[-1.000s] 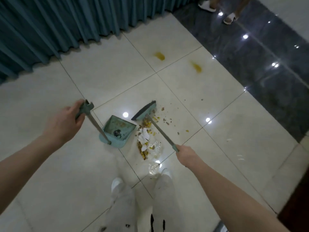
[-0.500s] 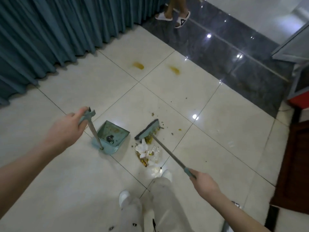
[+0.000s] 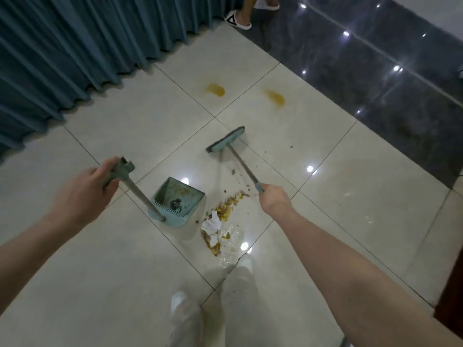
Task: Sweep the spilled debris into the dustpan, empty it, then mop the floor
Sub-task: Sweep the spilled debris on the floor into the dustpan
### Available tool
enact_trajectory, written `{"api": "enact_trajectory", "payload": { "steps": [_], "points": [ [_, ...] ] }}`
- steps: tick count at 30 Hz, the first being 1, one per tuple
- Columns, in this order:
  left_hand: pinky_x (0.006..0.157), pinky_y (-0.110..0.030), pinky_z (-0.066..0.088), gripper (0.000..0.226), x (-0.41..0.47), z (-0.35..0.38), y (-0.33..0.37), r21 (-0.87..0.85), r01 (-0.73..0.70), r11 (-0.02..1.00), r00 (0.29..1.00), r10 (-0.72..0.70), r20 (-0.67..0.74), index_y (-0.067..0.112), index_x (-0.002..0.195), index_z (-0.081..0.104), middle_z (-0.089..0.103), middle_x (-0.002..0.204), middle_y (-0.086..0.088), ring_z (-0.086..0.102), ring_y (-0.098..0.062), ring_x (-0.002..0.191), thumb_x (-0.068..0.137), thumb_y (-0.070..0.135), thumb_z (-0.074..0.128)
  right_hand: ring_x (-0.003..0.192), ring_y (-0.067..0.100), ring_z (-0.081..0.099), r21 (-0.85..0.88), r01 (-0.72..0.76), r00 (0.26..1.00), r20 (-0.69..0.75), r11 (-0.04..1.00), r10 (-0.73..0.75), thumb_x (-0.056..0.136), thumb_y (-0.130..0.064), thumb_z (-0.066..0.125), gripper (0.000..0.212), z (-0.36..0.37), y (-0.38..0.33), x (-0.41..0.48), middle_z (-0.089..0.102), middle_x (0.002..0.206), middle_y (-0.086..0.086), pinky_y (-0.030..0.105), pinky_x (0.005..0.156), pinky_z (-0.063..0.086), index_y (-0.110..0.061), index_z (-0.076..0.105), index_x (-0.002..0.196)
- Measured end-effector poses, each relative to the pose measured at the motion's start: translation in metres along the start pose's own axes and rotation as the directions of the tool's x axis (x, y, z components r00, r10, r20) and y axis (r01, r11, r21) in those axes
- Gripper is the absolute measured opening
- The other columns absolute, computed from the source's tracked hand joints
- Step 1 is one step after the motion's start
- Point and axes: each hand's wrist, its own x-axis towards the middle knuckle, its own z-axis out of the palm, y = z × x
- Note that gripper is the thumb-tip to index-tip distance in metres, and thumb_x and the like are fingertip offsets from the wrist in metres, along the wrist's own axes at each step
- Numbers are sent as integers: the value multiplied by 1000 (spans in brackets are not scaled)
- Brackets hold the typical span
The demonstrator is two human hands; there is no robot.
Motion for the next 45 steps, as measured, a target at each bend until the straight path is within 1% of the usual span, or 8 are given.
{"api": "enact_trajectory", "payload": {
  "steps": [5,13,18,24,28,32,38,45],
  "points": [
    [53,-41,54,45,24,4,16,16,-6,1000,999,5,39,27,138,34,63,96,-16,59,-31,65,96,28,48,86,29,56,-21,-28,996,79,999,29,95,-8,36,38,5,32,13,61,105,10,30,72,45,-19,54,126],
    [43,-29,44,45,40,4,31,40,-98,994,995,96,41,25,139,35,61,89,-15,55,-26,59,96,28,49,96,27,64,-68,-242,958,142,968,250,100,-24,35,35,77,108,-95,62,98,7,33,74,49,-19,51,131],
    [48,-32,42,42,34,1,34,33,-146,989,989,144,45,27,139,36,61,95,-19,57,-33,66,98,31,46,90,27,59,-48,-250,948,190,967,254,100,-23,28,46,110,117,-183,62,108,9,31,71,43,-37,31,144],
    [46,-28,37,43,23,-7,39,-39,-233,972,969,235,73,24,141,36,55,87,-13,48,-18,55,99,29,45,91,28,63,125,-349,935,111,929,337,100,-32,34,38,126,97,-235,60,95,5,31,70,46,-41,44,136],
    [53,-33,44,44,23,-15,40,1,-276,961,960,275,59,29,140,35,59,94,-18,54,-31,62,98,32,44,92,30,64,225,-327,944,25,918,330,99,-34,37,35,123,86,-240,66,102,7,34,76,52,-41,50,131],
    [58,-36,44,45,33,-20,45,-1,-268,963,961,267,64,29,141,35,60,99,-20,59,-38,72,97,31,47,95,31,64,279,-316,939,-44,907,340,101,-38,37,35,102,78,-223,67,105,9,35,78,52,-40,50,132],
    [51,-31,36,44,68,-18,71,-64,-243,968,969,245,22,23,140,38,52,86,-11,42,-16,55,97,24,48,102,34,61,383,-268,934,-122,884,336,101,-37,40,36,29,87,-144,66,111,12,35,82,50,-34,53,134],
    [49,-42,50,47,139,7,97,-34,-268,963,963,268,-4,24,136,39,62,88,-17,56,-29,60,92,21,56,97,33,61,427,-252,932,-134,868,337,101,-30,42,35,-61,118,7,65,112,15,34,78,50,-23,57,133]
  ]
}}
